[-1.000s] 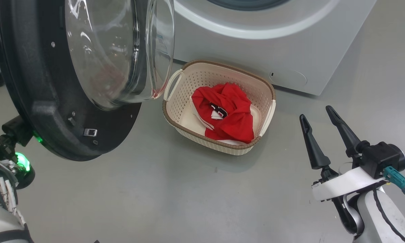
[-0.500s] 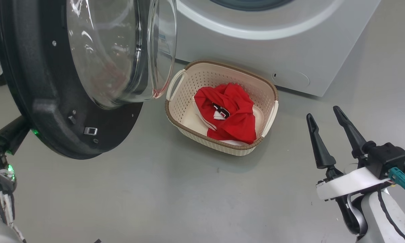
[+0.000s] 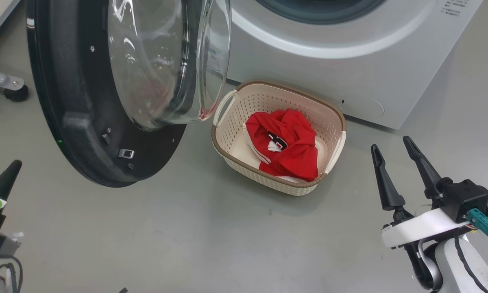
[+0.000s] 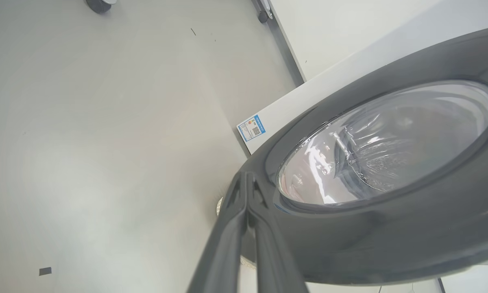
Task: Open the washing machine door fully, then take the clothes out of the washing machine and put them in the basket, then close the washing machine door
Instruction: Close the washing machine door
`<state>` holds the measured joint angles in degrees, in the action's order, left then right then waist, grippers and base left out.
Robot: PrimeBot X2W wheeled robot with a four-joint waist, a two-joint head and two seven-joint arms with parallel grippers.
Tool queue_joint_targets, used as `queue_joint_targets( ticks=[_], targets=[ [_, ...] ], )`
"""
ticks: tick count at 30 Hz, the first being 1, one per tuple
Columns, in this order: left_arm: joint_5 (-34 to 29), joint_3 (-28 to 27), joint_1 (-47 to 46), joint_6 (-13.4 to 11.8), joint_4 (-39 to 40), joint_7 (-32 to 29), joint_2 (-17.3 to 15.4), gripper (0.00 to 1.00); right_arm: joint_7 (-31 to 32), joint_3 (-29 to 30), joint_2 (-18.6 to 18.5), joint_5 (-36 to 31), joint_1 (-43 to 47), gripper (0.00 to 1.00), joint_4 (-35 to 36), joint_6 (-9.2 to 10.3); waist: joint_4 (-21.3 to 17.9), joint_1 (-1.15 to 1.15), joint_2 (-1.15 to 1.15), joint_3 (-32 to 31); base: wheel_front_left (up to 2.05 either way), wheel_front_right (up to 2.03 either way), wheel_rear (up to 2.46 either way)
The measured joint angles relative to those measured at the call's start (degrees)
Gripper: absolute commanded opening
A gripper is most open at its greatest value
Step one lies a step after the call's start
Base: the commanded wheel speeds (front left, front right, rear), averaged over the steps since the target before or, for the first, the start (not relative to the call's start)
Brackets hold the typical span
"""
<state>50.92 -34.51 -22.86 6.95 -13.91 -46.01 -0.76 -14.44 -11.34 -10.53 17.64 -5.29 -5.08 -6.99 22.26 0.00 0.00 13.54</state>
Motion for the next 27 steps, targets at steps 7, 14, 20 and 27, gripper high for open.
queue_joint_targets(
  ticks=[7, 14, 20, 27],
  targets=[
    [-5.2, 4.8, 3.5, 0.0, 5.5, 9.4, -0.9, 0.00, 0.0, -0.2, 0.3, -0.1, 0.1, 1.00, 0.0, 0.00, 1.0, 0.00, 0.00, -1.0, 0.00, 0.00, 0.00],
    [-10.5, 11.3, 9.2, 0.0, 10.1, 19.7, -3.7, 0.00, 0.0, -0.8, 0.5, -0.2, 0.1, 1.00, 0.0, 0.00, 1.3, 0.00, 0.00, -1.2, 0.00, 0.00, 0.00],
    [-15.9, 15.4, 13.7, 0.0, 11.1, 28.7, -5.9, 0.00, 0.0, -0.9, 0.6, -0.2, 0.2, 1.00, 0.0, 0.00, 1.2, 0.00, 0.00, -1.3, 0.00, 0.00, 0.00],
    [-20.6, 19.1, 16.8, 0.2, 11.0, 38.7, -6.9, 0.00, 0.0, -0.9, 0.7, -0.2, 0.5, 1.00, 0.0, 0.00, 1.1, 0.00, 0.00, -1.4, 0.00, 0.00, 0.00]
  ],
)
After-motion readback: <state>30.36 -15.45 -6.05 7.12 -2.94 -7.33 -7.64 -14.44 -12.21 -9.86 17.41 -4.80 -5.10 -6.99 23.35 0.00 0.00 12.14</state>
